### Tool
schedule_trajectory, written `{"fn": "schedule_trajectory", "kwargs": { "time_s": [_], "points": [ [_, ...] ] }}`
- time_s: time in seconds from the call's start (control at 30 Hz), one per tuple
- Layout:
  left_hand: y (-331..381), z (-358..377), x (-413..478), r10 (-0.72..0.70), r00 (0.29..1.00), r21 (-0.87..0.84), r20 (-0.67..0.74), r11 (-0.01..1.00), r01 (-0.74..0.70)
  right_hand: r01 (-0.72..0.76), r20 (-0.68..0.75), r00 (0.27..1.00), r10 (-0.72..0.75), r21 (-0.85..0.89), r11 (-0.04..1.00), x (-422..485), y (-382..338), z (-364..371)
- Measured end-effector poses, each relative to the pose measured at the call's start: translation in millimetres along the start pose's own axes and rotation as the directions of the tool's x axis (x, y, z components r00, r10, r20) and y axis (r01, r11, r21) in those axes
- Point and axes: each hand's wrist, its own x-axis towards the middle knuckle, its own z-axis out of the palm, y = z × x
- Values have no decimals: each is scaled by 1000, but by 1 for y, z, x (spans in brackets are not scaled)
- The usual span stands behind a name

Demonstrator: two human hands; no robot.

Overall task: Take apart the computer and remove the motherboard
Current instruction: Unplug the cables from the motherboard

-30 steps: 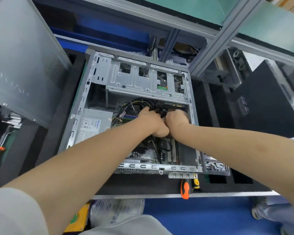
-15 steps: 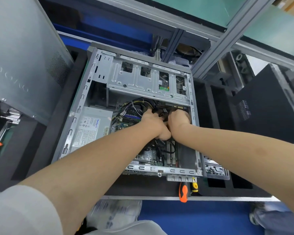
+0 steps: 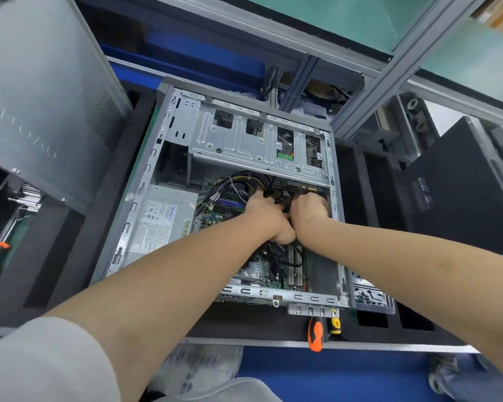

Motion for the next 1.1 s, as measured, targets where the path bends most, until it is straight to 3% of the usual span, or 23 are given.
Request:
{"fn": "schedule_trajectory", "kwargs": {
  "time_s": [0.4,0.57,0.7,0.83,0.93,1.03,1.1],
  "points": [
    [-1,-4,-3,39,999,-46,-12,998,-40,69,-56,997,-60,178,982,-9,7,1],
    [-22,-7,-10,36,993,-283,-111,957,-66,101,62,991,-116,205,973,-35,-9,2],
    [-25,-3,-6,72,989,-285,-128,952,-107,116,125,974,-188,438,891,-55,-26,7],
    [-24,-3,2,68,991,-313,-111,944,-100,24,205,953,-223,683,730,-60,-26,6],
    [-25,-5,5,46,985,-348,-165,932,-101,-63,226,939,-258,853,518,-57,-21,6],
    [-16,-3,1,145,951,-129,-273,974,-185,-99,163,952,-260,965,244,-54,-15,4],
    [-10,-2,3,205,931,19,-302,978,-209,-112,153,946,-285,982,154,-55,-15,3]
  ]
}}
